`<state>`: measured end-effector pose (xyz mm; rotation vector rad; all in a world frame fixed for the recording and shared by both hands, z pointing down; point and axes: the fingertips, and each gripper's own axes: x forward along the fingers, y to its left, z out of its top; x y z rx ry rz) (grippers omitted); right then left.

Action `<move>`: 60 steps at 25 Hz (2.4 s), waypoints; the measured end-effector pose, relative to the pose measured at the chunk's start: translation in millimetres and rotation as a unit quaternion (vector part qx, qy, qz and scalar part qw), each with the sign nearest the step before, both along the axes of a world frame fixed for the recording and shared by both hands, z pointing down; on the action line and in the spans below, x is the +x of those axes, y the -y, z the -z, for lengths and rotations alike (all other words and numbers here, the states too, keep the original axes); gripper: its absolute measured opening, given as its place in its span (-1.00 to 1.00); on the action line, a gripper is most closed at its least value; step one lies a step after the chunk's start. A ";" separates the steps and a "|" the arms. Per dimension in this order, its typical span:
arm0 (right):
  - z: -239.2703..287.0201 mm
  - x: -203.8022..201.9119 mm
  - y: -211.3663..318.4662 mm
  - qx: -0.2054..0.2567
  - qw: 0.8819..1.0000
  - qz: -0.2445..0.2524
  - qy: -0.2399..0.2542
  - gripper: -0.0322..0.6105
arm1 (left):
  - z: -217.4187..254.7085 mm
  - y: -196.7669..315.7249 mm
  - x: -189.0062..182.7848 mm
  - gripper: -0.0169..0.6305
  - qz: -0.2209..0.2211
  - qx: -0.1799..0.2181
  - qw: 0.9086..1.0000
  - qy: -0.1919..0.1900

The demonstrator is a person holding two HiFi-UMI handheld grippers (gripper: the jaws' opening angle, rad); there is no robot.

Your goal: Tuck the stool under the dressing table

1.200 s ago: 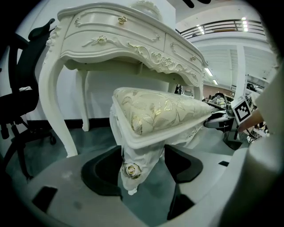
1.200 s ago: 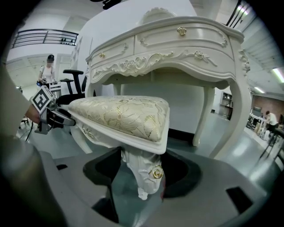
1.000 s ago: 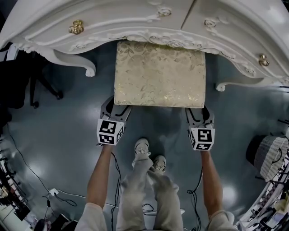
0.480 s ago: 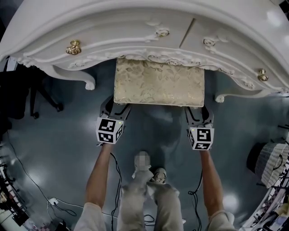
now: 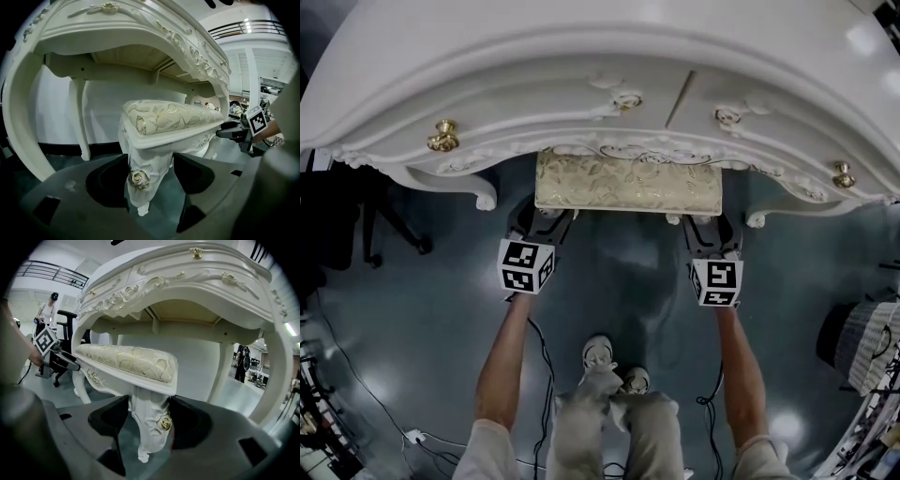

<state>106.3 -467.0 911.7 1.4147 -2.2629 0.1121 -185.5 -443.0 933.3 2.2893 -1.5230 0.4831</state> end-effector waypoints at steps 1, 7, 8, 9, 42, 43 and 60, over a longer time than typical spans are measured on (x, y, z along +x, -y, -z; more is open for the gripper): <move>0.1 -0.2 3.8 0.002 1.000 -0.001 0.001 -0.03 | 0.1 4.6 -0.1 -0.07 0.000 0.001 1.000 0.000; 0.0 -1.4 23.1 0.011 1.000 -0.003 0.002 -0.03 | 0.3 26.0 -1.2 -0.06 -0.001 0.006 1.000 -0.001; 0.1 -1.2 26.4 0.012 1.000 -0.003 0.002 -0.03 | 0.3 29.2 -1.1 -0.06 0.000 0.008 1.000 -0.001; 0.1 -1.4 29.8 0.013 1.000 -0.003 0.002 -0.03 | 0.5 32.6 -1.3 -0.06 0.001 0.010 1.000 -0.002; 8.3 -6.4 35.7 0.005 1.000 -0.010 0.023 0.03 | 19.3 45.4 -8.2 -0.01 0.026 0.012 0.999 -0.022; 10.1 -7.0 31.1 0.003 1.000 -0.009 0.025 -0.01 | 21.9 41.3 -7.9 -0.01 0.028 0.013 0.999 -0.023; 85.2 -8.7 -38.6 -0.028 0.999 -0.004 0.024 -0.74 | 94.4 -33.4 17.5 -0.61 0.015 -0.005 1.000 -0.020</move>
